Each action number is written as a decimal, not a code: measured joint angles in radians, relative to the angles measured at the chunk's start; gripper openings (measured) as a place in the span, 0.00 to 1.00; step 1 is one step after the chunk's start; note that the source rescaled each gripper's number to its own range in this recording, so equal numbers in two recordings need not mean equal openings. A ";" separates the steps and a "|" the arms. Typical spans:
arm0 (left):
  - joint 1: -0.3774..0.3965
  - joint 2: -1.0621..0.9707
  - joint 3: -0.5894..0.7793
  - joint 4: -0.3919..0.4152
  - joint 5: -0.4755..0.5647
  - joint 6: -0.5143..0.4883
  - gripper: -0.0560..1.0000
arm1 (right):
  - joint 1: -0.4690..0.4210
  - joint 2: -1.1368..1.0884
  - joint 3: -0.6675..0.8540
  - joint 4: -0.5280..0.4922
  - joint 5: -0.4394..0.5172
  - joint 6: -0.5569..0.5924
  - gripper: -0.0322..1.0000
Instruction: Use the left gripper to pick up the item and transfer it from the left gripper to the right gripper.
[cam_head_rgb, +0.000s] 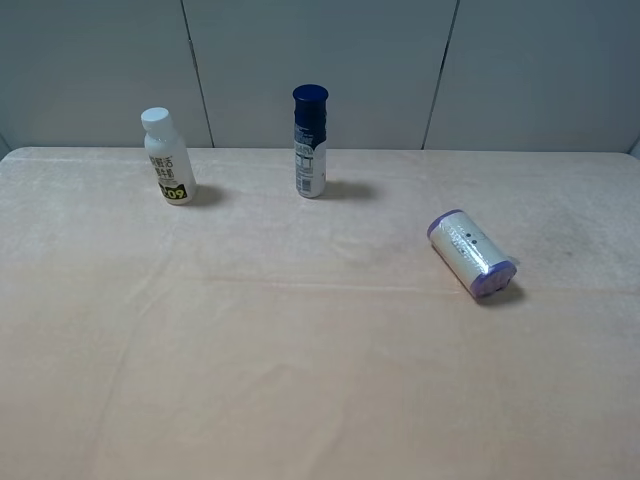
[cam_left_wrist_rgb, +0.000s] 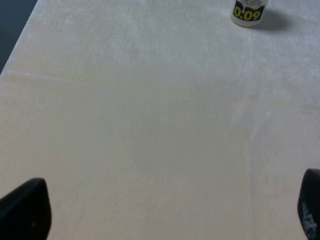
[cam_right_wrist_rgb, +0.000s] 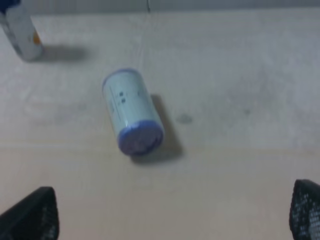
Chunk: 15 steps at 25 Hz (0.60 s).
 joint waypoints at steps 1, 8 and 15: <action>0.000 0.000 0.000 0.000 0.000 0.000 0.98 | 0.000 -0.004 0.000 -0.001 0.000 0.000 1.00; 0.000 0.000 0.000 0.000 0.000 0.000 0.98 | 0.000 -0.006 0.000 -0.002 -0.004 0.000 1.00; 0.000 0.000 0.000 0.000 -0.002 0.000 0.98 | -0.020 -0.006 0.000 -0.002 -0.004 0.000 1.00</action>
